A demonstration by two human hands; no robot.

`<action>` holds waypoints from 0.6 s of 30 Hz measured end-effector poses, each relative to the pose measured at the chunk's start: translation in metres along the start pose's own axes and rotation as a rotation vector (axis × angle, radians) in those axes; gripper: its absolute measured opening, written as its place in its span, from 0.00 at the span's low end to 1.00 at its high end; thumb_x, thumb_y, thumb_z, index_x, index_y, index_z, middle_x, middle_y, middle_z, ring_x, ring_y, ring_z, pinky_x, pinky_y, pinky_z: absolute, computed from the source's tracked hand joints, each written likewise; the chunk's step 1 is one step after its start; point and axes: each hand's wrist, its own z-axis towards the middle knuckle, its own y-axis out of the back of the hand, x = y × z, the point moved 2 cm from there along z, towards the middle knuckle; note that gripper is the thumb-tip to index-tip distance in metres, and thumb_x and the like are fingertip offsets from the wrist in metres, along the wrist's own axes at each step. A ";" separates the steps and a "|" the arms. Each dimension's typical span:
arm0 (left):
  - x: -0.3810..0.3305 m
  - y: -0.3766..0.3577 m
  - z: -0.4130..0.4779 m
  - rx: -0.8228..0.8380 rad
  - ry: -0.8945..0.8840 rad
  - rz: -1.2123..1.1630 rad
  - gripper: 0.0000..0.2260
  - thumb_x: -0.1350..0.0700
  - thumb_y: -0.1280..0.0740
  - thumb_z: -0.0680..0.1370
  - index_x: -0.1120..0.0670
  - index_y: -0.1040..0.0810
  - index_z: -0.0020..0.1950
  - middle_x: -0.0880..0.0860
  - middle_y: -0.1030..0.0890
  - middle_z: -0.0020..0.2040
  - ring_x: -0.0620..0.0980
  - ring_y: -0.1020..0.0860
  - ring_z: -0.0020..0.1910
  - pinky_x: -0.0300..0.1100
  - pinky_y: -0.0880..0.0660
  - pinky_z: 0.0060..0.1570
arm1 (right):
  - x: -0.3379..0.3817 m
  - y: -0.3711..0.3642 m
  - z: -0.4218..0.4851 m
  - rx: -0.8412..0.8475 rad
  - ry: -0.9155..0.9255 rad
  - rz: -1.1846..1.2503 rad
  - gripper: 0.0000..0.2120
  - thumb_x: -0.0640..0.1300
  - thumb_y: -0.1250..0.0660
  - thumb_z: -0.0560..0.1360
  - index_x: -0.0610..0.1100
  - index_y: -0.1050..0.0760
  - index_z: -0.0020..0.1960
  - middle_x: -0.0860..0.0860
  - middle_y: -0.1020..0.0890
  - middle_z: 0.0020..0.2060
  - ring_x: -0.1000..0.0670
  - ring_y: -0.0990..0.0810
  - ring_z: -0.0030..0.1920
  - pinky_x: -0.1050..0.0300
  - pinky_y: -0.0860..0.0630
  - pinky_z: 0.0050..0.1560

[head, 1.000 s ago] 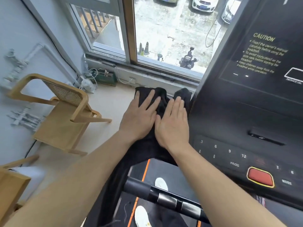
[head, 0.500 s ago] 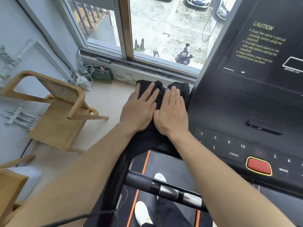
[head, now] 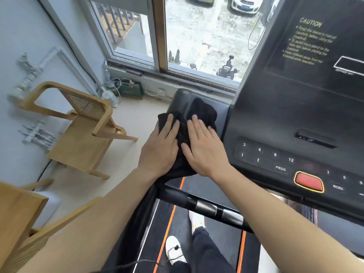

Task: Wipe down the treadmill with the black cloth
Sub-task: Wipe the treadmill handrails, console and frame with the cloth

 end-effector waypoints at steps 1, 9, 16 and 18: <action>-0.005 -0.001 0.004 -0.004 -0.017 0.031 0.25 0.51 0.48 0.82 0.53 0.37 0.79 0.53 0.42 0.81 0.64 0.39 0.77 0.57 0.34 0.72 | -0.004 0.001 -0.003 -0.016 -0.063 -0.020 0.33 0.57 0.51 0.82 0.40 0.47 0.81 0.42 0.47 0.81 0.44 0.47 0.80 0.46 0.48 0.79; -0.021 0.001 0.071 -0.085 -0.065 0.040 0.22 0.48 0.39 0.81 0.48 0.31 0.75 0.52 0.37 0.80 0.62 0.40 0.77 0.56 0.37 0.73 | -0.011 0.012 -0.009 -0.256 -0.295 -0.054 0.21 0.48 0.36 0.74 0.38 0.26 0.64 0.40 0.25 0.66 0.40 0.26 0.62 0.45 0.29 0.61; -0.005 0.013 0.018 -0.324 0.011 -0.201 0.15 0.54 0.30 0.74 0.52 0.19 0.61 0.50 0.23 0.64 0.53 0.26 0.63 0.48 0.25 0.59 | 0.018 0.009 0.020 -0.200 -0.339 0.251 0.20 0.33 0.36 0.76 0.36 0.29 0.67 0.41 0.33 0.73 0.38 0.19 0.52 0.47 0.23 0.48; -0.001 0.008 0.005 -0.262 0.007 -0.217 0.17 0.54 0.31 0.75 0.52 0.20 0.64 0.50 0.24 0.68 0.51 0.27 0.67 0.46 0.26 0.62 | 0.024 0.015 0.027 -0.213 -0.433 0.356 0.17 0.32 0.37 0.76 0.38 0.30 0.64 0.42 0.32 0.68 0.37 0.19 0.47 0.51 0.27 0.43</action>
